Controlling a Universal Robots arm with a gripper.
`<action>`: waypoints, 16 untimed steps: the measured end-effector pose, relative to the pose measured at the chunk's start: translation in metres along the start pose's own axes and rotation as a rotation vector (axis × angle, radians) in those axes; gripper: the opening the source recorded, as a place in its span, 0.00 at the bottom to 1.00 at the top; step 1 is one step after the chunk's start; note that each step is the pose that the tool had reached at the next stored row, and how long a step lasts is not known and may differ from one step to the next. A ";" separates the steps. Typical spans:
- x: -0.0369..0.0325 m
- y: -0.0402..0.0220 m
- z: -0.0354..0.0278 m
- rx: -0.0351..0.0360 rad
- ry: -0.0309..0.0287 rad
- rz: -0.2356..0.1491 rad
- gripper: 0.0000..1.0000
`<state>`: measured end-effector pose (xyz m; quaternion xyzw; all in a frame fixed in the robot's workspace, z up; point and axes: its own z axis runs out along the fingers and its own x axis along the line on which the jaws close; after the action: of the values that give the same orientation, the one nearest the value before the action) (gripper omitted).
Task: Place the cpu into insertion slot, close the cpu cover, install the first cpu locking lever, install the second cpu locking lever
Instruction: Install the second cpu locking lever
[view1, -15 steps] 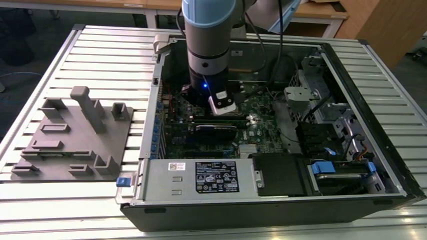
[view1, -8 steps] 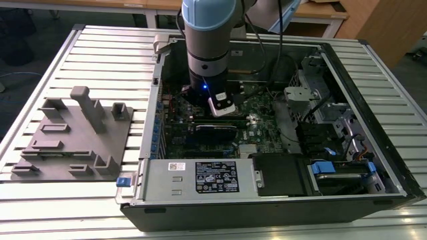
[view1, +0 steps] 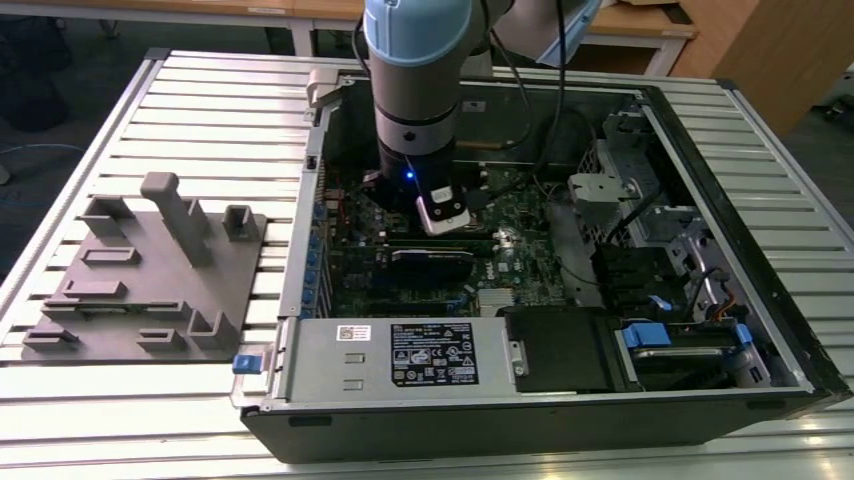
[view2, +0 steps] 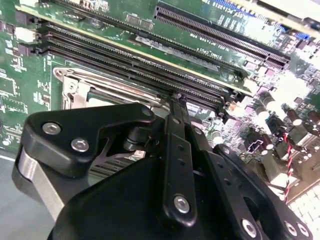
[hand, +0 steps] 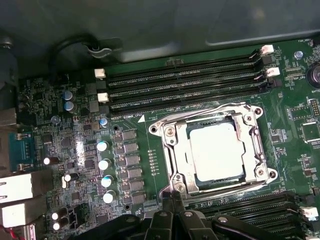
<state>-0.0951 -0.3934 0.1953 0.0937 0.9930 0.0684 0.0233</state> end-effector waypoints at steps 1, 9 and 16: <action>0.0009 -0.0003 -0.0001 0.0000 -0.0002 0.000 0.11; 0.0080 -0.0015 0.0000 -0.0005 -0.0021 0.000 0.11; 0.0079 -0.0008 -0.0039 0.0003 -0.0025 0.000 0.11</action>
<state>-0.1032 -0.3931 0.1988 0.0936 0.9930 0.0681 0.0245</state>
